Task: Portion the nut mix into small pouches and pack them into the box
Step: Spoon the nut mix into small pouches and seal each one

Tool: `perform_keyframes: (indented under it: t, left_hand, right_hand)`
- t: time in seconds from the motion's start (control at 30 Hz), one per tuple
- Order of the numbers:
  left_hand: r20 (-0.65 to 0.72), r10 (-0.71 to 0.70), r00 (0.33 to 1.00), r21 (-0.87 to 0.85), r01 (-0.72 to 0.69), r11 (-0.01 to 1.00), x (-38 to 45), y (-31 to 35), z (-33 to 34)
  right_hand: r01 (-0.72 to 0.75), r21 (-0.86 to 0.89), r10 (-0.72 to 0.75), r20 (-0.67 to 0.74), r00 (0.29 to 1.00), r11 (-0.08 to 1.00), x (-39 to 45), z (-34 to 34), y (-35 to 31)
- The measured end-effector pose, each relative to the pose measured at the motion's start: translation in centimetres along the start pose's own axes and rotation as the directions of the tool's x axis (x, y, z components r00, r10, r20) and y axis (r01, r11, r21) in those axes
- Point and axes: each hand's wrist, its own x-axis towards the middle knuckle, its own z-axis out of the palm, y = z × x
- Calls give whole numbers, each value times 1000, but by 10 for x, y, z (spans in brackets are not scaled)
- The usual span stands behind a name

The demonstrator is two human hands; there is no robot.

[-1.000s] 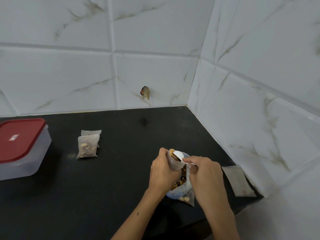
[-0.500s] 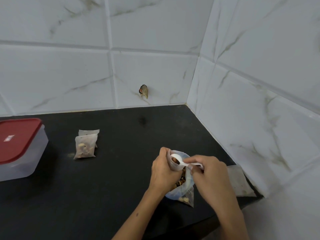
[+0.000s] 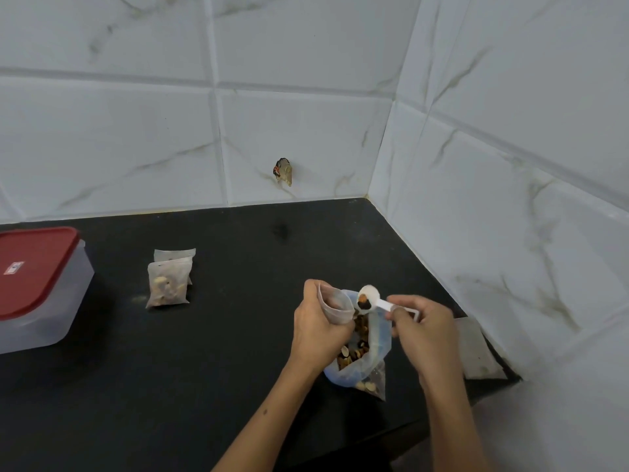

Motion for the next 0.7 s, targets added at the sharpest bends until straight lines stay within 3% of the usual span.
perform_keyframes:
  t: [0.2,0.33,0.47,0.53,0.57,0.63,0.7]
  left_hand:
    - [-27,-34,999,-73,31,997,6,-2,-16]
    - [15,-131,991,-212,131,968,5,9,-35]
    - [31,-257,966,-392,248,886,10,12,-58]
    - [28,-308,951,-413,291,863,15,6,-70]
    - [24,-323,946,-415,303,858,16,5,-75]
    - [13,-339,941,-415,314,854,19,3,-89]
    - [5,-333,943,-409,306,859,21,3,-104]
  right_hand:
    - [-257,-90,264,73,962,962,12,44,40]
    - [-184,-270,198,24,980,945,8,48,36]
    - [-144,-508,185,31,982,849,-2,53,15]
    - [-92,-547,124,22,992,832,-7,56,2]
    - [-23,-477,37,21,999,878,-10,57,-5]
    - [156,-168,-150,51,987,973,-20,61,-28]
    - [178,63,-187,189,964,982,-33,72,-59]
